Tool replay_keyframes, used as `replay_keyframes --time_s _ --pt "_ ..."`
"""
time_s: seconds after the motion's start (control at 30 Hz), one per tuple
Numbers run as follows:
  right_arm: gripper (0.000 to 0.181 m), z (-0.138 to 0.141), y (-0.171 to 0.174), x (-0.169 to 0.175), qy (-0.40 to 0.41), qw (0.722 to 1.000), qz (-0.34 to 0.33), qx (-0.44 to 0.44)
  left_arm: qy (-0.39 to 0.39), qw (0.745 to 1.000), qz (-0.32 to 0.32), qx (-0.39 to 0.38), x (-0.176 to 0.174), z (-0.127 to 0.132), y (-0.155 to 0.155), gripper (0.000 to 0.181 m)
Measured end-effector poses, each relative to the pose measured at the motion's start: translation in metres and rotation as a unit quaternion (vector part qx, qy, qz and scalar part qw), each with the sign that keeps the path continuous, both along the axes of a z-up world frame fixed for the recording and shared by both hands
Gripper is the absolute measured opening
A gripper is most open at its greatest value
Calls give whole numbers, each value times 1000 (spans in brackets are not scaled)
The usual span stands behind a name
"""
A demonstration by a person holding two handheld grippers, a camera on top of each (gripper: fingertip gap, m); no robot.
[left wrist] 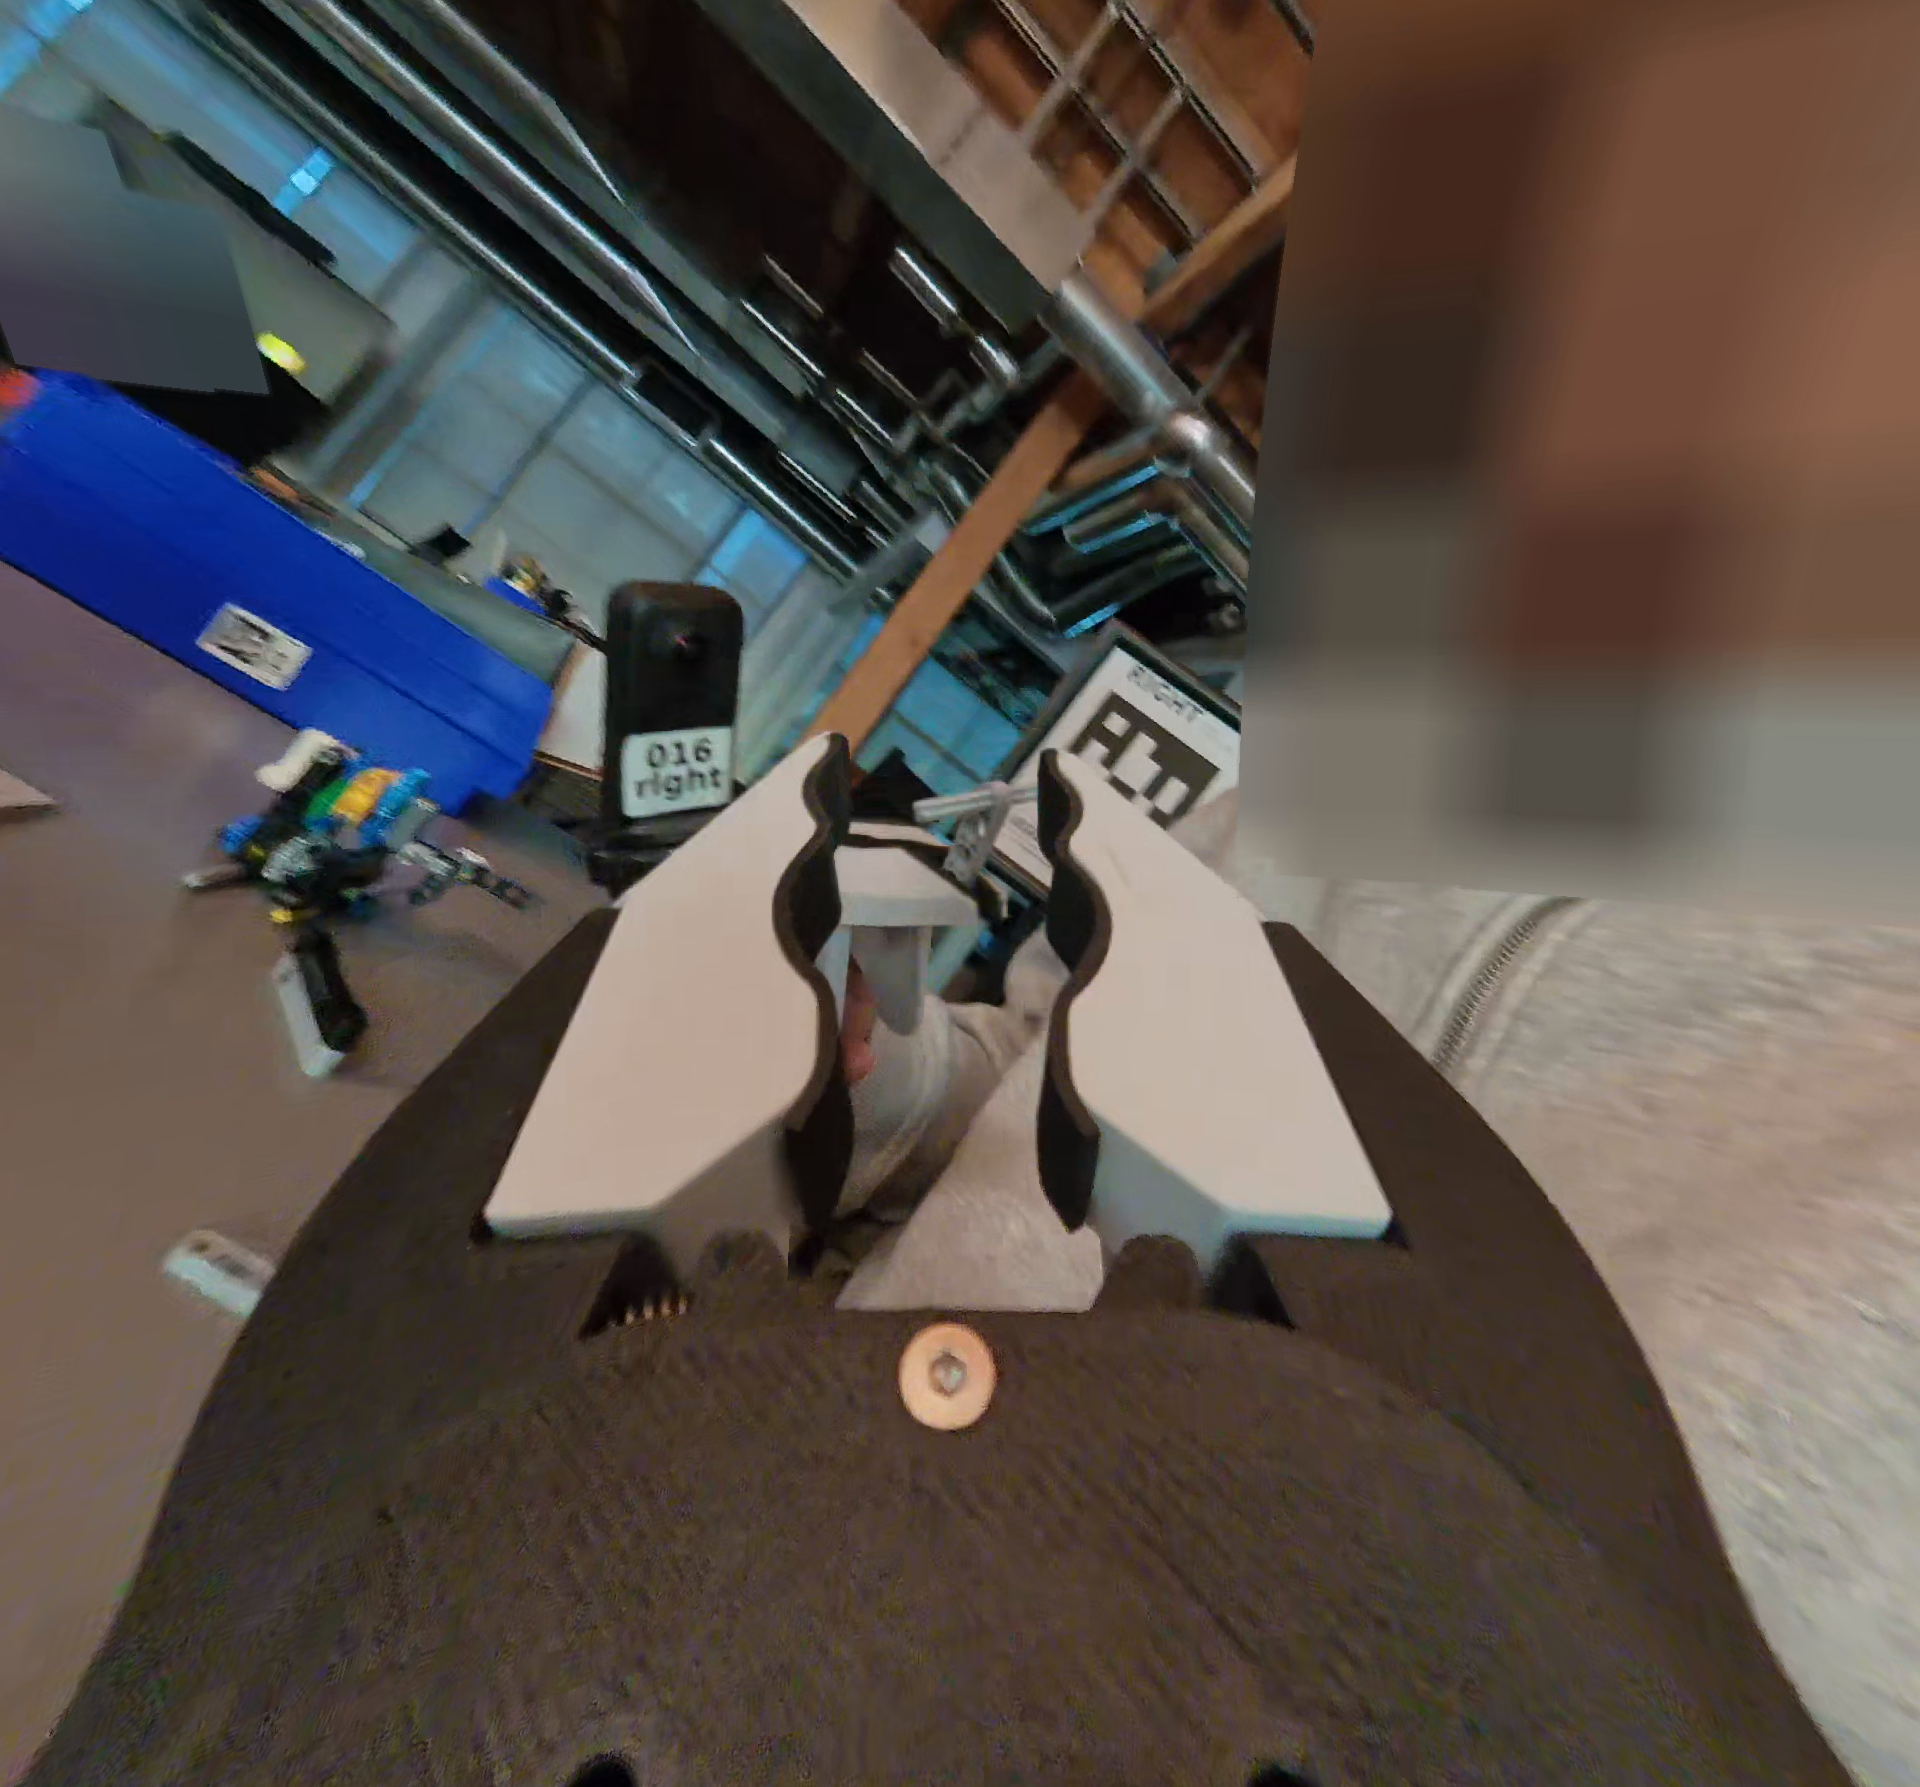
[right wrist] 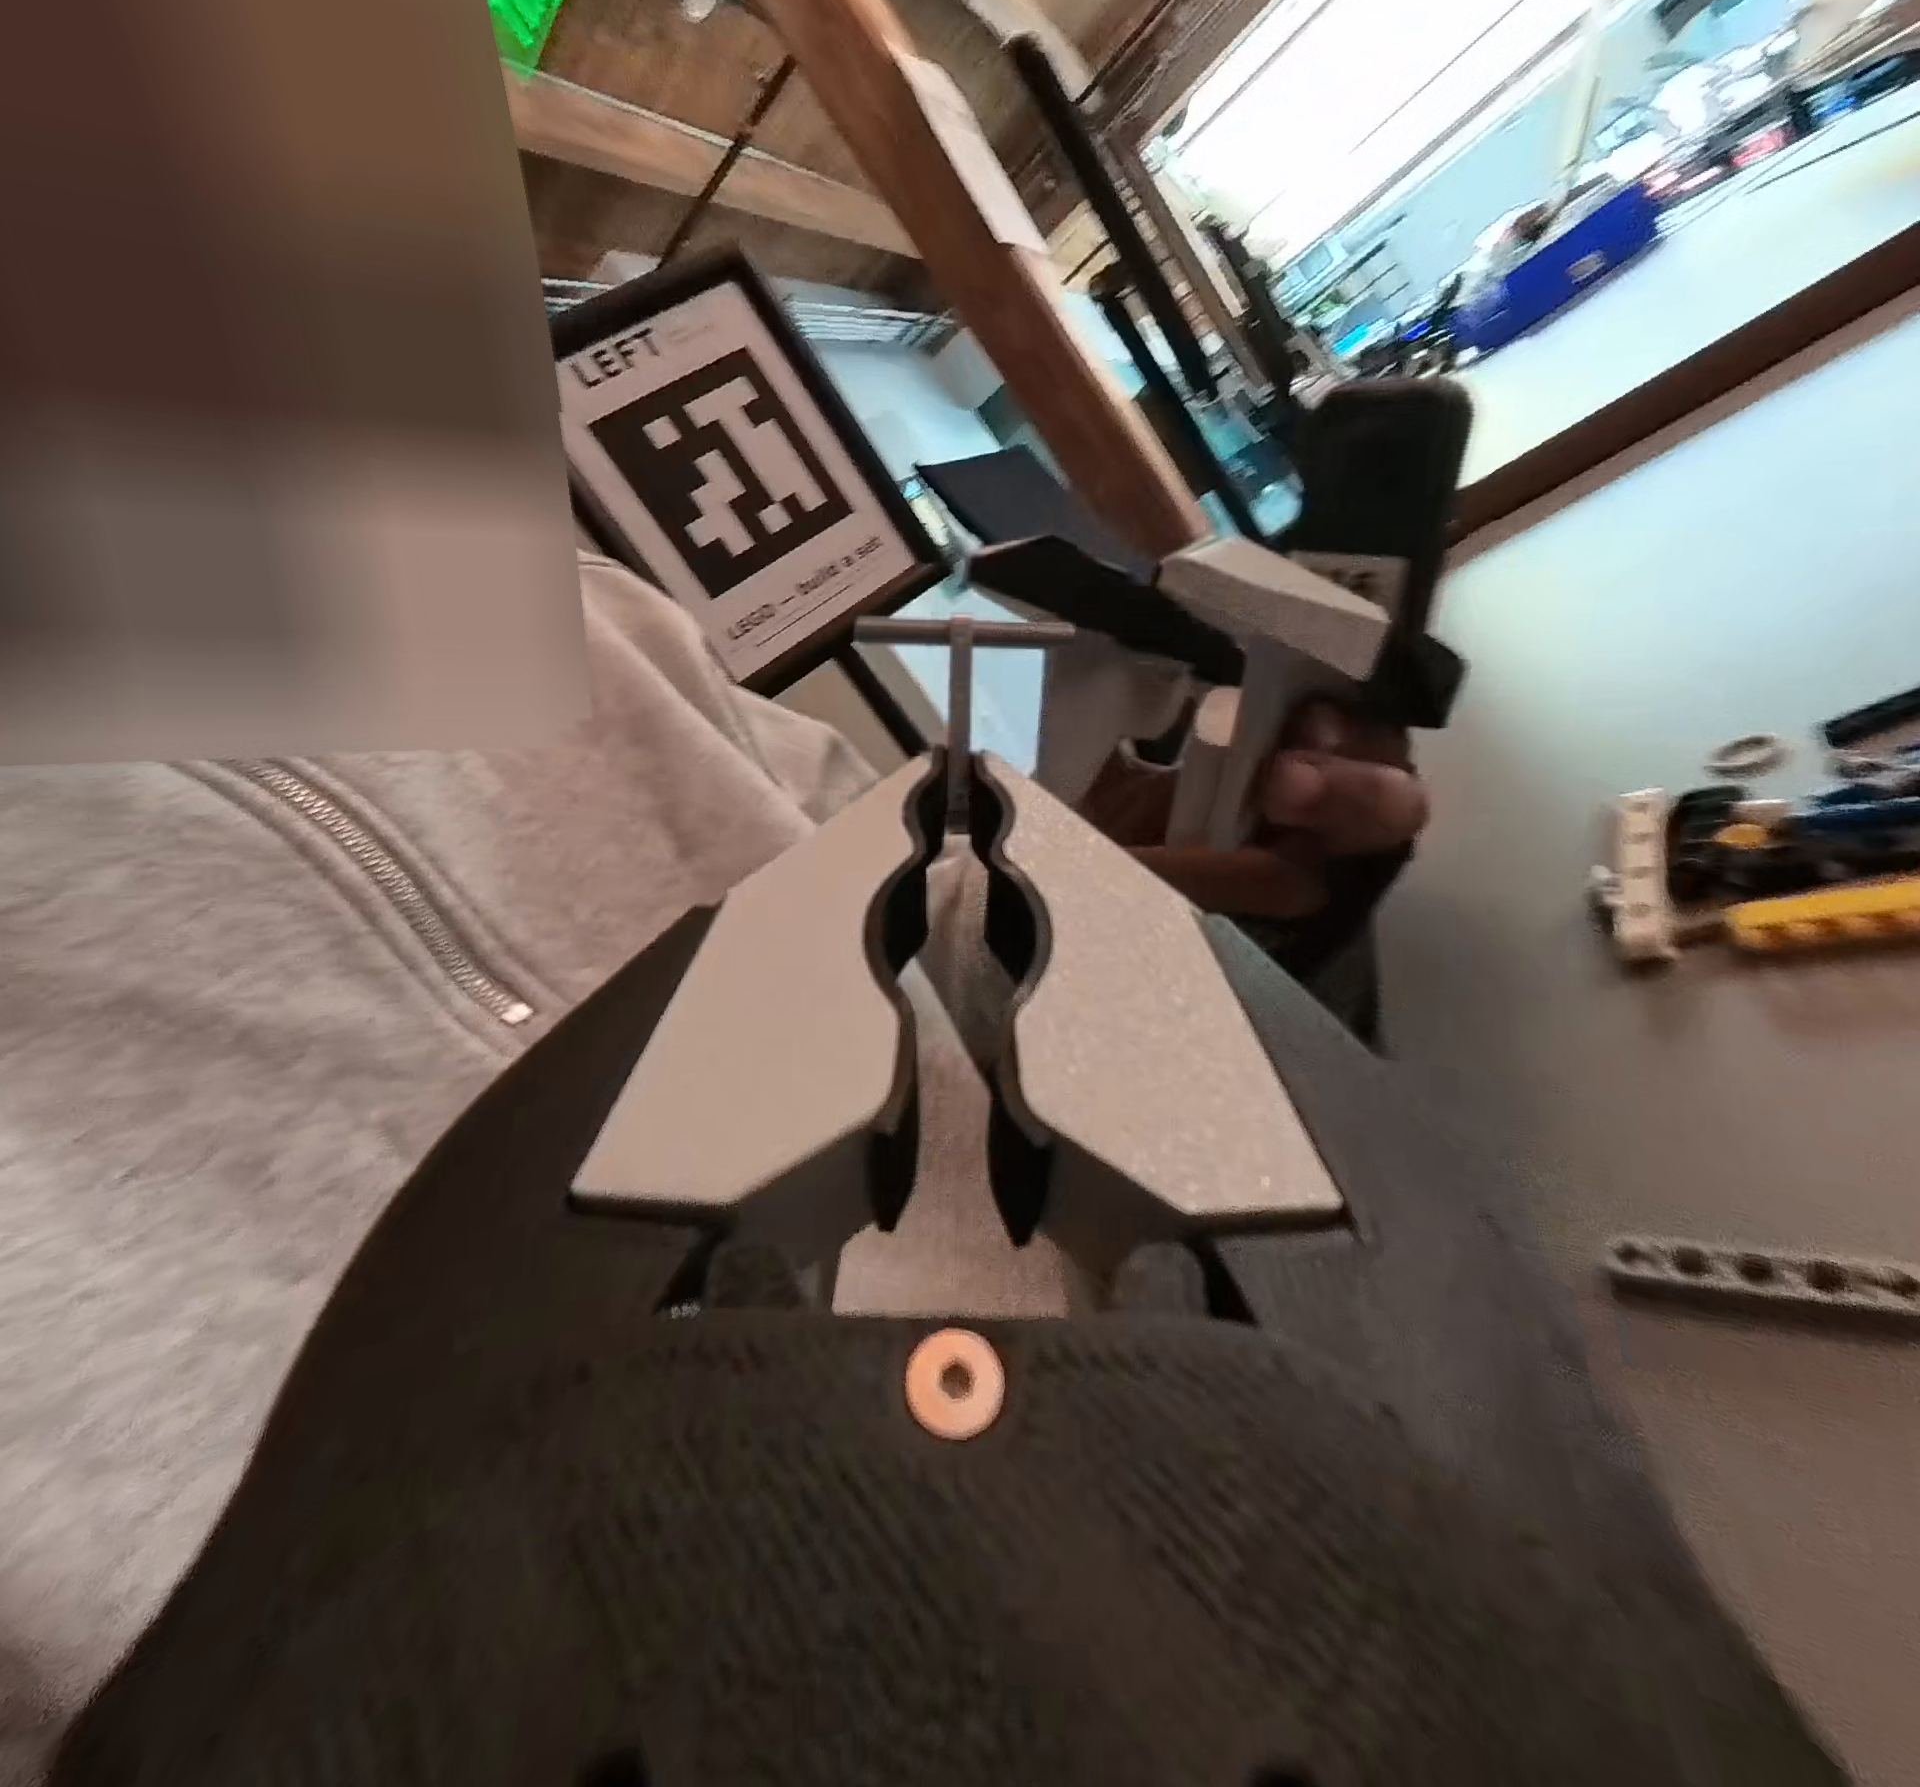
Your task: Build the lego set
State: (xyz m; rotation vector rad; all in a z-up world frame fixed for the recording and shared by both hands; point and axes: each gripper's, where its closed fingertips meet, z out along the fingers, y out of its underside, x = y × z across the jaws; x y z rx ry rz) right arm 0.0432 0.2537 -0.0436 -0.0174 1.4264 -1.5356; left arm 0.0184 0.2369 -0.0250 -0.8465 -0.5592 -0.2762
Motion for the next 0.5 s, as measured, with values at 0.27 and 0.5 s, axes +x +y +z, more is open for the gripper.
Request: replay_keyframes --time_s 0.27,0.5 --pt "2 18 3 17 -68 996 54 -31 42 993 -107 26 29 13 20 8" --pt "8 10 -3 1 -58 998 6 -3 40 995 -88 17 25 11 15 0"
